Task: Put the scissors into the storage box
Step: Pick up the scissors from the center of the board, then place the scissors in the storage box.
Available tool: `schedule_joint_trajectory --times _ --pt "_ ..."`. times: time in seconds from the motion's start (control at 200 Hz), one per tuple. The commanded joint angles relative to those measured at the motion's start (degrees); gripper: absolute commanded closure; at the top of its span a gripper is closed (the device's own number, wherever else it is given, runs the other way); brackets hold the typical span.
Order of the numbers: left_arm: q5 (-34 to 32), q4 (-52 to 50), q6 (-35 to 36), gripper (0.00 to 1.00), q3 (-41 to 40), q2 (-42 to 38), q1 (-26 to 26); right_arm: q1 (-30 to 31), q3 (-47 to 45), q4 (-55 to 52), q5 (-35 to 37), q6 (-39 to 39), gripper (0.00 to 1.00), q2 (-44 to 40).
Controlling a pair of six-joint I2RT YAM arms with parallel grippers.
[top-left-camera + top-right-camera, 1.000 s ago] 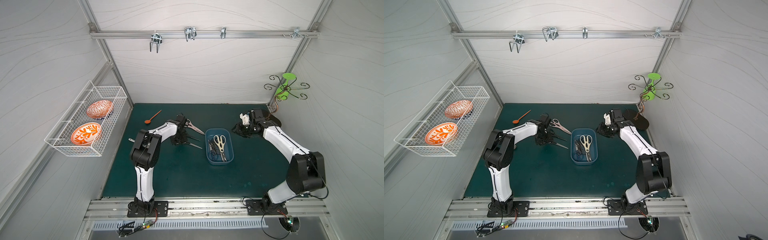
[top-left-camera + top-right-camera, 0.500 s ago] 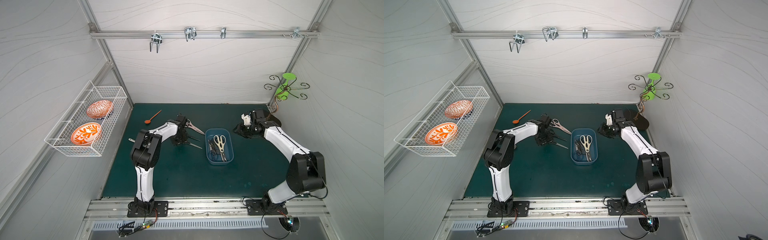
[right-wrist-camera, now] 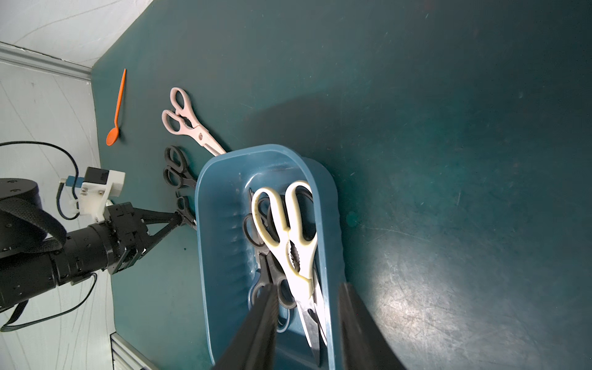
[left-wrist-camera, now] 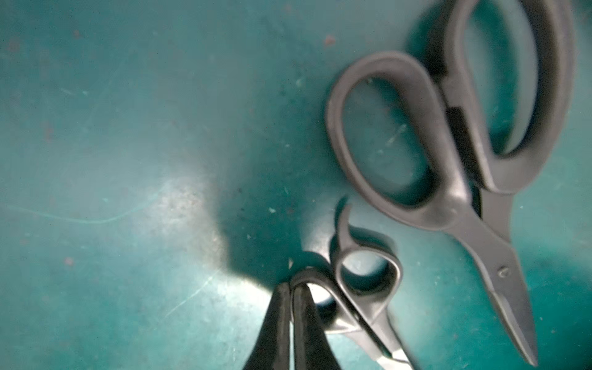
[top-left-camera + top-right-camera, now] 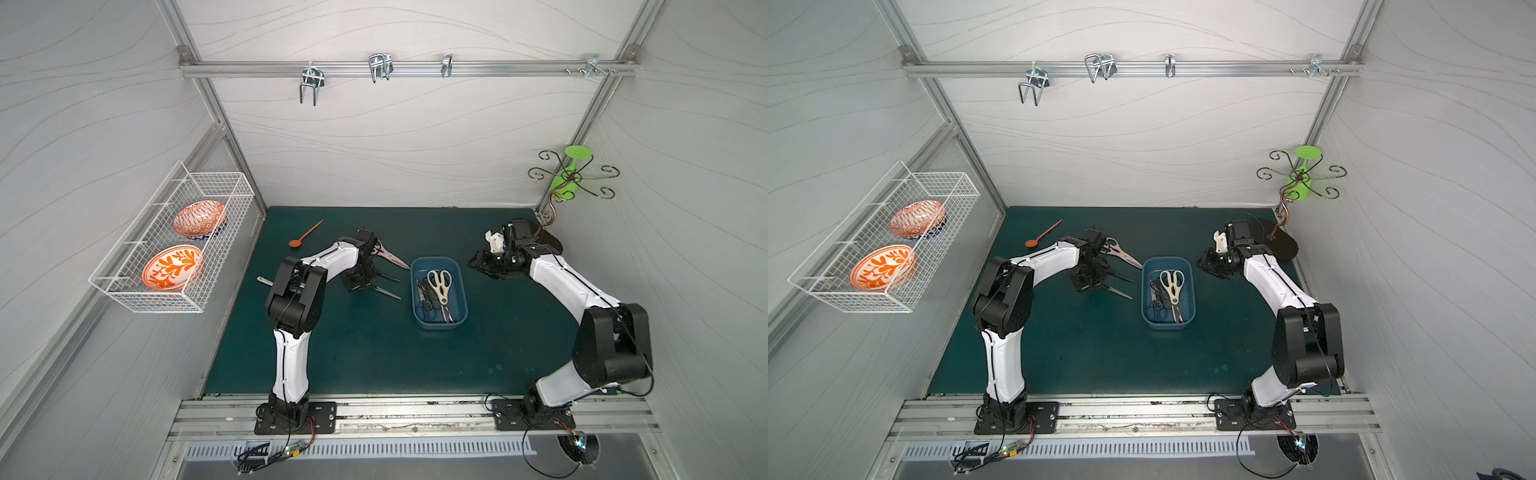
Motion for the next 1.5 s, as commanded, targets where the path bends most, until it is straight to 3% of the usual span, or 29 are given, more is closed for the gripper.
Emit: schedule_joint_trajectory --times 0.0,0.335,0.695,0.815,0.895,1.03,1.225,1.495 --pt "2.4 -1.4 0.9 1.0 -2.5 3.4 -0.6 -0.3 -0.4 0.8 -0.8 0.3 0.64 -1.7" --pt "4.0 -2.3 6.5 1.0 -2.1 -4.2 -0.6 1.2 0.7 0.6 -1.8 0.3 0.65 -2.0" --pt "6.4 -2.9 9.3 1.0 -2.5 -10.6 -1.0 14.5 7.2 3.2 -10.6 2.0 0.66 3.6" --pt "6.5 -2.9 10.5 1.0 -2.6 -11.7 -1.9 17.5 10.1 5.7 -16.3 4.7 0.66 7.1" --pt "7.2 -2.3 11.6 1.0 -2.4 -12.8 -2.8 18.1 11.7 4.8 -16.2 5.0 0.66 8.5" --pt "7.9 -3.5 12.8 1.0 1.7 -12.6 -5.7 16.2 11.4 3.9 -13.7 5.1 0.66 7.6" --pt "6.5 -5.2 13.4 1.0 9.8 -10.1 -10.7 7.3 5.3 5.1 -10.5 8.9 0.66 3.0" --pt "5.1 -8.2 16.8 1.0 21.5 -2.2 -15.6 -1.7 0.1 3.5 -7.1 7.8 0.66 -3.1"
